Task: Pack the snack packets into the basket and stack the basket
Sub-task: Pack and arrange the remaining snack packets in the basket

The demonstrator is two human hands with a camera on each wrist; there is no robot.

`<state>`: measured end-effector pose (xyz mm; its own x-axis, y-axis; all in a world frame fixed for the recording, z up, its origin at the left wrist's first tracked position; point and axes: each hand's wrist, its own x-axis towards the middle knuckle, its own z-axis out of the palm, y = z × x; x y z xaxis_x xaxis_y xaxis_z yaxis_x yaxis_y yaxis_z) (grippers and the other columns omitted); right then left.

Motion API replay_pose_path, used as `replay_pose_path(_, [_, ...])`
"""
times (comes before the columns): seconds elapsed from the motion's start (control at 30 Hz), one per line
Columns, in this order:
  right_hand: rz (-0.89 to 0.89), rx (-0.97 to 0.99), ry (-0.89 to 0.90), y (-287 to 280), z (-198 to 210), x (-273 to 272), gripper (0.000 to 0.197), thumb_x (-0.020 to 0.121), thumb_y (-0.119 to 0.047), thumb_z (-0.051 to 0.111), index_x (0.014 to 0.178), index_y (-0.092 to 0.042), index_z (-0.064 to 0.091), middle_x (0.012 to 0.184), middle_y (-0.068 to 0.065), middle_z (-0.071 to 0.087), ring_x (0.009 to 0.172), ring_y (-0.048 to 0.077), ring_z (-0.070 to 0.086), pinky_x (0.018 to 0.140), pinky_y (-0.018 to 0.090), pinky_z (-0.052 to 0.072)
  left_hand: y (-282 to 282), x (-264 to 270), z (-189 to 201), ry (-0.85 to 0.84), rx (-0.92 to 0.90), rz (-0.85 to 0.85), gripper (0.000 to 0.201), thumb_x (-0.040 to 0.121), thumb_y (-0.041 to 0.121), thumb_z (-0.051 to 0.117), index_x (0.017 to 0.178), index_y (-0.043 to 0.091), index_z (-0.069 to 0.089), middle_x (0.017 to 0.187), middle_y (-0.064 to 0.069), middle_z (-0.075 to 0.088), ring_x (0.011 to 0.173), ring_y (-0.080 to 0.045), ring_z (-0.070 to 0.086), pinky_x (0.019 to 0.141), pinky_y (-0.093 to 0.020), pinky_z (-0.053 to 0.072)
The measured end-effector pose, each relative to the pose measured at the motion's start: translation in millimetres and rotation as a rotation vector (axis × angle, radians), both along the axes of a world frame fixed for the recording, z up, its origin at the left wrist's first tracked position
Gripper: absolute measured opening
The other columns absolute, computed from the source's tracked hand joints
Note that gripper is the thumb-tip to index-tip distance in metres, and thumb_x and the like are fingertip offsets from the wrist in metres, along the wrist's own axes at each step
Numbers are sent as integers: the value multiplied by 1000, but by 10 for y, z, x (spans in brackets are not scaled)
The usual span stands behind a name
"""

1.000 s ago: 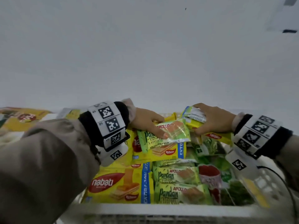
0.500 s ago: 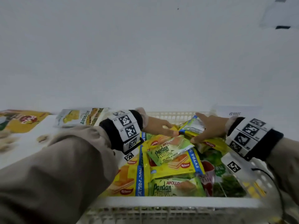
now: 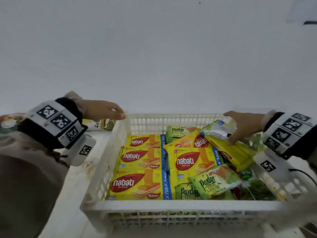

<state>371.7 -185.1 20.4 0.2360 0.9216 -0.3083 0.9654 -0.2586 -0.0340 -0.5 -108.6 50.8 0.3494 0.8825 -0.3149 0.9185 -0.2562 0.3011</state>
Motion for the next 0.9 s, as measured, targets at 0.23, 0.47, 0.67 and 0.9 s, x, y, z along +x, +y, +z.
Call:
replay_pose_path(0.23, [-218,-61,189,213,-11,74,44,99,-32,37,100,6,59,77,18,57,59,24,51,55,27,46,79,-13,-628,-195,47,115,64,91,34,52,144,17,22,137,-11,38,121,-28,44,81,-31,45])
replay_pose_path(0.47, [-209,-93,118,319,-88,21,26,85,-26,63,72,-4,58,59,7,54,50,19,48,45,22,42,182,82,-907,-286,201,163,63,92,22,53,145,11,20,154,-9,14,142,-22,13,113,-35,16])
replay_pose_path(0.67, [-192,-163,206,321,-95,70,42,84,-25,67,56,-9,41,40,3,42,33,15,34,43,21,31,176,77,-961,-328,123,174,66,87,2,45,145,20,20,153,-9,15,132,-33,35,108,-47,31])
replay_pose_path(0.9, [-95,54,404,195,350,-6,15,80,-12,70,84,-12,56,74,6,60,64,16,56,59,24,47,162,74,-992,-393,106,174,62,90,-1,40,145,18,20,153,-9,17,138,-26,23,109,-37,25])
